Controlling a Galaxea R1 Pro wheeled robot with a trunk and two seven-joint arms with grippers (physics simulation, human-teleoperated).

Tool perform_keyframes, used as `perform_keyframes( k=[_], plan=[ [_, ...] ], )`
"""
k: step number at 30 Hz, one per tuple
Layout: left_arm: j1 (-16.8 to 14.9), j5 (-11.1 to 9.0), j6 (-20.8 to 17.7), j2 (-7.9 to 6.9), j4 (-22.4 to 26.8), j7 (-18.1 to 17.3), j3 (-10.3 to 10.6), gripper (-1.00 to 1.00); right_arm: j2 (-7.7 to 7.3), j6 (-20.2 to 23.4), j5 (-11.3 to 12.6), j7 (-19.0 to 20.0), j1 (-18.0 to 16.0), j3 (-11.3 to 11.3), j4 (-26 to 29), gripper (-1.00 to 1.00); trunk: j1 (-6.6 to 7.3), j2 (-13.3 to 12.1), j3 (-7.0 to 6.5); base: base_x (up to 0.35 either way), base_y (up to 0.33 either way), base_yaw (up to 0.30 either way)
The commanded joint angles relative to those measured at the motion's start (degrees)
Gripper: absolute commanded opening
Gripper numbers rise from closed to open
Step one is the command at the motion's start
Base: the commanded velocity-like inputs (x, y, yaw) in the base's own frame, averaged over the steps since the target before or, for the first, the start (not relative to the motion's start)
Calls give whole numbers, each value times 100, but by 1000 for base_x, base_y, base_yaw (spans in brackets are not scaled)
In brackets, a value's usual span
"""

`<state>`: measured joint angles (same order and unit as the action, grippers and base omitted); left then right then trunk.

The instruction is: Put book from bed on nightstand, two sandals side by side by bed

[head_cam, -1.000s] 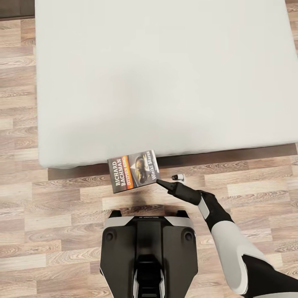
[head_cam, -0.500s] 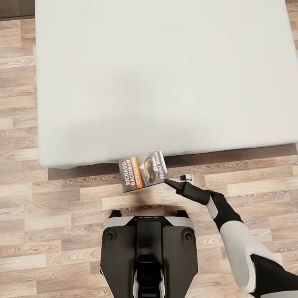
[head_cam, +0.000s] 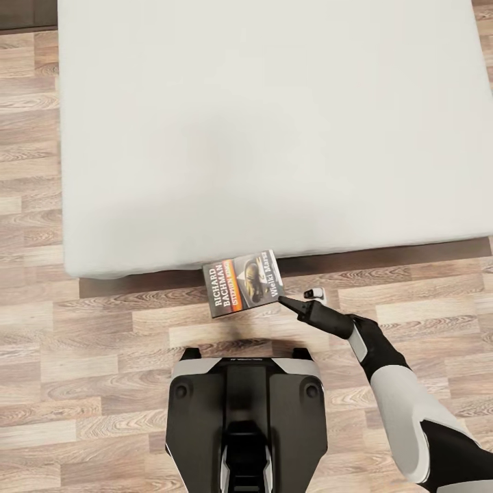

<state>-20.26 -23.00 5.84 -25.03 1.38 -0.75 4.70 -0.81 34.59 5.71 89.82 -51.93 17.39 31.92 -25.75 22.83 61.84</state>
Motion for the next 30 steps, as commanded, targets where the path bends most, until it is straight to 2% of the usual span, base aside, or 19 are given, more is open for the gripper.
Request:
perform_keyframes(
  k=[1,9,14,16,24,30],
  plan=[
    [0,-89,25,4,-3,-43,50,100,-2,75,1,18,-1,4,-1,-100,-4,8,5,0,0,0],
    [4,-147,112,19,-9,-89,52,100,-43,100,5,18,-1,9,-7,-100,-4,8,5,0,0,0],
    [4,-151,141,89,-20,-91,56,100,-200,109,33,18,-1,28,-10,-100,-4,8,5,0,0,0],
    [4,-151,143,121,-20,-87,56,100,-243,135,120,18,0,31,-10,-100,-4,8,5,0,0,0],
    [11,-152,145,234,-23,-63,57,100,-408,397,766,18,6,-36,-20,-100,-4,8,5,0,0,0],
    [12,-150,150,297,-24,-52,57,100,-431,437,882,18,7,-56,-19,-100,-4,8,5,0,0,0]
  ],
)
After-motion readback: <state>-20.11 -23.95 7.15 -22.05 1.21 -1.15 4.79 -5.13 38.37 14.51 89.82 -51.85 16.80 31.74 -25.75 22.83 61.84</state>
